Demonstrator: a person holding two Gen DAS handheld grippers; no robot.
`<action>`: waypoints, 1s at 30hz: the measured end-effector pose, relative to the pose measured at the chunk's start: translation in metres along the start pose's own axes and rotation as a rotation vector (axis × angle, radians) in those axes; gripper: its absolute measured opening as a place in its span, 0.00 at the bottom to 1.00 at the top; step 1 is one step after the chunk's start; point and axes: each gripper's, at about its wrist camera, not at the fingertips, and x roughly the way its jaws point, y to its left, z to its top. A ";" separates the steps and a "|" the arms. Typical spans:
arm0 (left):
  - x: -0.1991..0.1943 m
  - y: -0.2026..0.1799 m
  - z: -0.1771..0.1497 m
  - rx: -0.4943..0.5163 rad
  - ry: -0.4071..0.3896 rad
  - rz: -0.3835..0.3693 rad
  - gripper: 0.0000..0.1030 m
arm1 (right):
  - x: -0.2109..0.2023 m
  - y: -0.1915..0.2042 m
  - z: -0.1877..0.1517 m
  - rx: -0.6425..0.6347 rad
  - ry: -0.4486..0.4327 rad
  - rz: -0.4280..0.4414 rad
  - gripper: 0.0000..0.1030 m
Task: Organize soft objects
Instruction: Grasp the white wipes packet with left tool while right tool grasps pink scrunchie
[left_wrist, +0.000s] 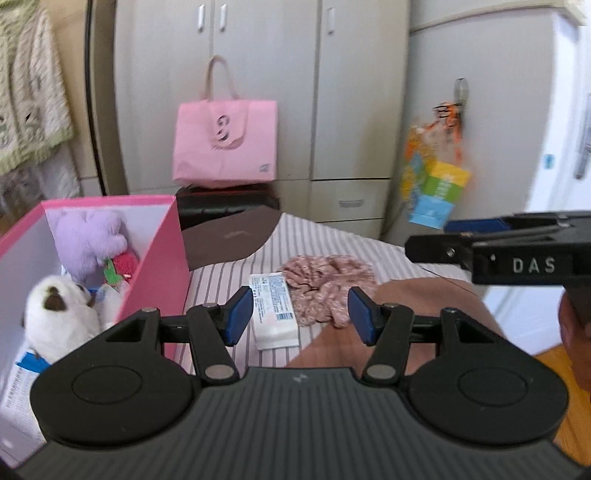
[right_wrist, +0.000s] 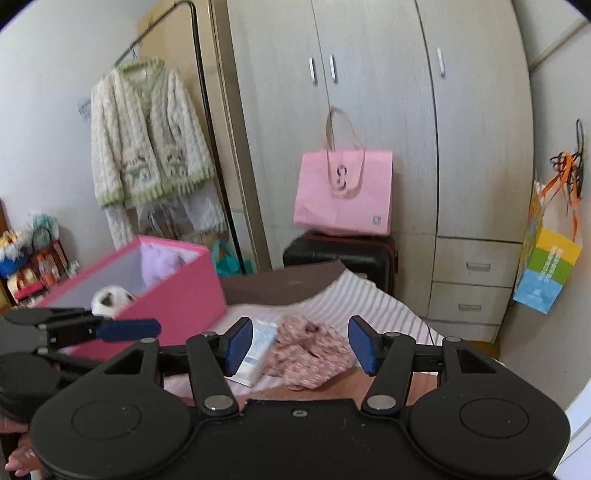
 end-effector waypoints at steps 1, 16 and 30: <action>0.009 0.000 0.000 -0.009 0.012 0.011 0.52 | 0.008 -0.005 -0.001 0.009 0.009 0.003 0.61; 0.092 0.012 -0.014 -0.111 0.100 0.124 0.50 | 0.102 -0.042 -0.006 0.065 0.148 0.117 0.61; 0.114 0.008 -0.020 -0.104 0.120 0.153 0.50 | 0.141 -0.049 -0.024 0.065 0.209 0.177 0.65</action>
